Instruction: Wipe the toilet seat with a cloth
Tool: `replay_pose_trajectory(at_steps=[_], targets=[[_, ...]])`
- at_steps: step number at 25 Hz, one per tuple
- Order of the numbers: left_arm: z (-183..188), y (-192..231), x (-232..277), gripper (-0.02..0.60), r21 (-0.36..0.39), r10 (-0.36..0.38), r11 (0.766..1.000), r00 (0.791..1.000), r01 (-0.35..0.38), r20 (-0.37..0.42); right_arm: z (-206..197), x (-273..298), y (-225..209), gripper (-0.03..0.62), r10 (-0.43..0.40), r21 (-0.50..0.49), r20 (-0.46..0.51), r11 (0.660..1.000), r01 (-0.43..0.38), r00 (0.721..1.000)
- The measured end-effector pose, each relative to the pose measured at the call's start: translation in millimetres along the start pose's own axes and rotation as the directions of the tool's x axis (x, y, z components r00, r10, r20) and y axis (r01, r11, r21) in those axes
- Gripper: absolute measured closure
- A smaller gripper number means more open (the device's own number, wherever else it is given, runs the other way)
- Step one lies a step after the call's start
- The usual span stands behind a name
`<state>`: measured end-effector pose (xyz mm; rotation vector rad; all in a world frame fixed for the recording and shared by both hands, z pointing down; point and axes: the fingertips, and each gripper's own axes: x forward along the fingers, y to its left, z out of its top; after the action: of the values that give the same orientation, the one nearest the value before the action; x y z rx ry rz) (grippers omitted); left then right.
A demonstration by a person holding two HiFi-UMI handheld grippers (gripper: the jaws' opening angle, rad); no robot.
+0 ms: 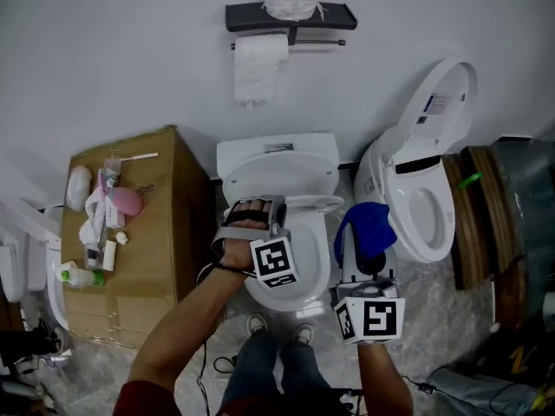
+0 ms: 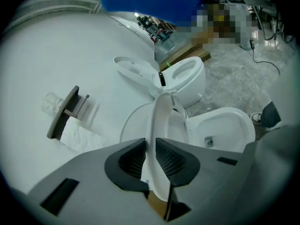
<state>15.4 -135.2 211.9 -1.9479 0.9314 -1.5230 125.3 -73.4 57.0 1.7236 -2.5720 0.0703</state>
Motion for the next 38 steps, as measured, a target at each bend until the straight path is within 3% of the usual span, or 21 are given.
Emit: replay_pose_trajectory(at_steps=[14,21,25,31,38], targets=[[13,-135,-55,0.529,-0.016,-0.148,0.989,0.989,0.148,-0.018,-38,-54,11,0.533,0.050,0.013,-0.036,0.999,-0.050,0.998],[14,-203,-69,0.523,-0.042,-0.245,0.969,0.969,0.244,-0.021,-77,-75,14,0.533,0.074,0.024,-0.082,0.997,-0.073,0.994],[11,-243,-72,0.510,-0.037,-0.327,0.945,0.945,0.326,-0.024,-99,-83,19,0.533,0.087,0.026,-0.106,0.996,-0.085,0.991],[5,-309,-69,0.483,-0.054,-0.450,0.892,0.892,0.448,-0.034,-139,-94,25,0.533,0.097,0.042,-0.158,0.995,-0.091,0.983],[-7,-372,-53,0.449,-0.062,-0.539,0.841,0.842,0.537,-0.029,-195,-98,30,0.533,0.108,0.057,-0.198,0.993,-0.099,0.974]])
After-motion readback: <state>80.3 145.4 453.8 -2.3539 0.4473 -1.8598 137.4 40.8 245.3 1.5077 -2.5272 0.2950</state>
